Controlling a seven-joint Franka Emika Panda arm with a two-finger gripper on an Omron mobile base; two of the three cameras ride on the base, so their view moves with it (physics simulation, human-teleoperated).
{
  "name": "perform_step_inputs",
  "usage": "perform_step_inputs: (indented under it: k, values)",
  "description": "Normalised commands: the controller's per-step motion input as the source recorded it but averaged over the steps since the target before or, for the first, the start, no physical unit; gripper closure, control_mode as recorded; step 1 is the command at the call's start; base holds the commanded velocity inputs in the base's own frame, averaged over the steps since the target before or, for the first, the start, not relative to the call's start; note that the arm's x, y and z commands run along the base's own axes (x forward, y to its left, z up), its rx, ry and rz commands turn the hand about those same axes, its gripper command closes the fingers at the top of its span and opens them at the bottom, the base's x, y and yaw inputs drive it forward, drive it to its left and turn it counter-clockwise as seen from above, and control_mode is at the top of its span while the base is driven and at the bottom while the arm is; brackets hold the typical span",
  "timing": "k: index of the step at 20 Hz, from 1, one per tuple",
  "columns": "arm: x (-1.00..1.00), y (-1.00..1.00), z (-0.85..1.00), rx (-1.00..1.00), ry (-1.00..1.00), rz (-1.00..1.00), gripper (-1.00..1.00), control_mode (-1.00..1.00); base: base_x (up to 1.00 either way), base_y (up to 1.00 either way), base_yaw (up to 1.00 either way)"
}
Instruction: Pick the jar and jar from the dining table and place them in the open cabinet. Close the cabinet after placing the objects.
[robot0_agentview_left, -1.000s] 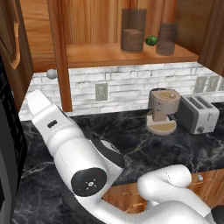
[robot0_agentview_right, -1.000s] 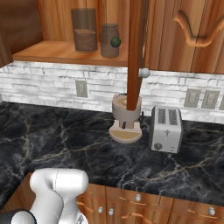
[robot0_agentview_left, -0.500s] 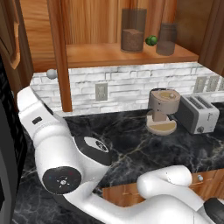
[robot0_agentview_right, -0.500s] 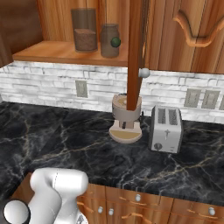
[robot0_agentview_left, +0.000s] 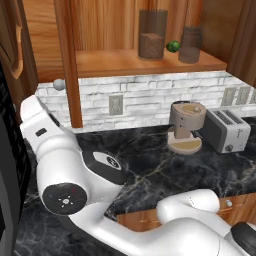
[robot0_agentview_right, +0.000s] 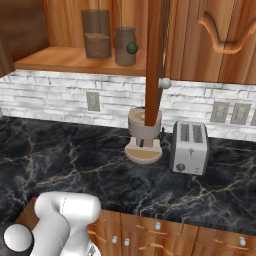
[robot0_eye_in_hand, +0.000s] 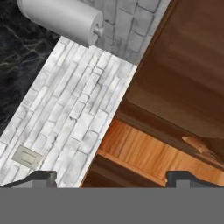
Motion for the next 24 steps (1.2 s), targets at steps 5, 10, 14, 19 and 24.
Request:
perform_step_inputs:
  k: [5,10,14,19,24]
  values:
    - [0.32,-0.09,-0.06,0.0,0.0,0.0,-1.0,-1.0,0.0,0.0,0.0]
    - [0.23,-0.04,-0.01,0.0,0.0,0.0,-1.0,-1.0,0.0,0.0,0.0]
    - [-0.17,-0.31,0.0,0.0,-0.05,-0.06,-1.0,-1.0,0.0,0.0,0.0]
    - [-0.48,-0.65,0.0,0.04,-0.04,-0.14,-1.0,-1.0,0.0,0.0,0.0]
    - [-0.24,-0.82,0.0,0.09,0.0,-0.21,-1.0,-1.0,0.0,0.0,0.0]
